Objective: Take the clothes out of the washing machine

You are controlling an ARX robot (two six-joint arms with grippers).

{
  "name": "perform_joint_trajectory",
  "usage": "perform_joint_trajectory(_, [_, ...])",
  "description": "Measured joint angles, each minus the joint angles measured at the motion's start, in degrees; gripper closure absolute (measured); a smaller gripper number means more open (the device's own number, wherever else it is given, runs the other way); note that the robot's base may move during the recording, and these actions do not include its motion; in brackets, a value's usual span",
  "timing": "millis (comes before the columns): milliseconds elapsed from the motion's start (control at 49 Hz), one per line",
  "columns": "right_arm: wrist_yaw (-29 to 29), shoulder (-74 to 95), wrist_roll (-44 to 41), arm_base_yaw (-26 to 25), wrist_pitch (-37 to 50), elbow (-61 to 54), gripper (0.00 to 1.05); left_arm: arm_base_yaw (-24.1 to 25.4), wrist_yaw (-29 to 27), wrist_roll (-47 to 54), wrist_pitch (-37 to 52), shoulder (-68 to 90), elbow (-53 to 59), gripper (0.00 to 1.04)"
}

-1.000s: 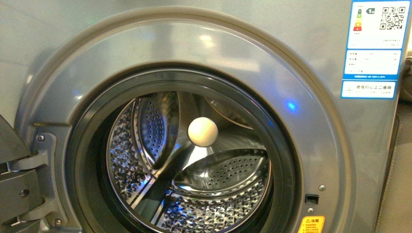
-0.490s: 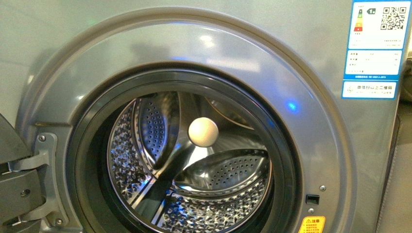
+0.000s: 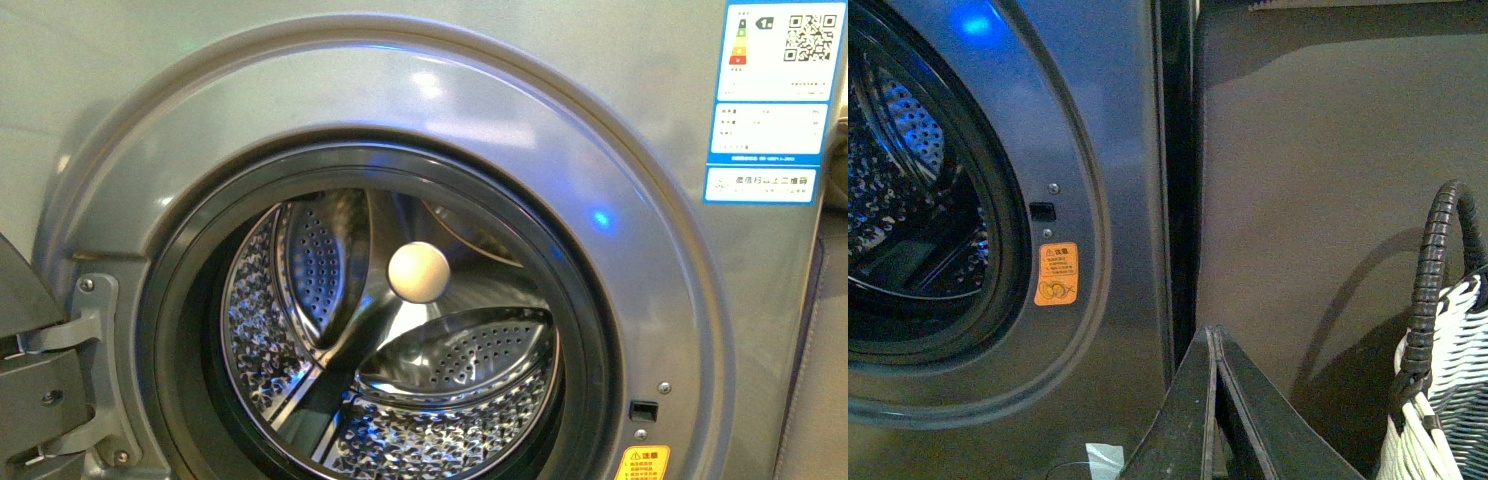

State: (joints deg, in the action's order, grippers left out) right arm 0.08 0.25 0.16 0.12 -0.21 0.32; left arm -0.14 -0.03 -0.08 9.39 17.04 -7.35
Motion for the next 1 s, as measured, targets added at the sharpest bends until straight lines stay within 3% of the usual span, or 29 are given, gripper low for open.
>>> perform_joint_trajectory(449, [0.0, 0.0, 0.0, 0.0, 0.0, 0.0, 1.02, 0.0, 0.0, 0.0, -1.4, -5.9, 4.1, 1.01])
perform_joint_trajectory(551, [0.0, 0.0, 0.0, 0.0, 0.0, 0.0, 1.02, 0.0, 0.0, 0.0, -9.4, -13.5, 4.9, 1.01])
perform_joint_trajectory(1000, [0.0, 0.0, 0.0, 0.0, 0.0, 0.0, 1.02, 0.0, 0.0, 0.0, -9.5, -16.8, 6.8, 1.01])
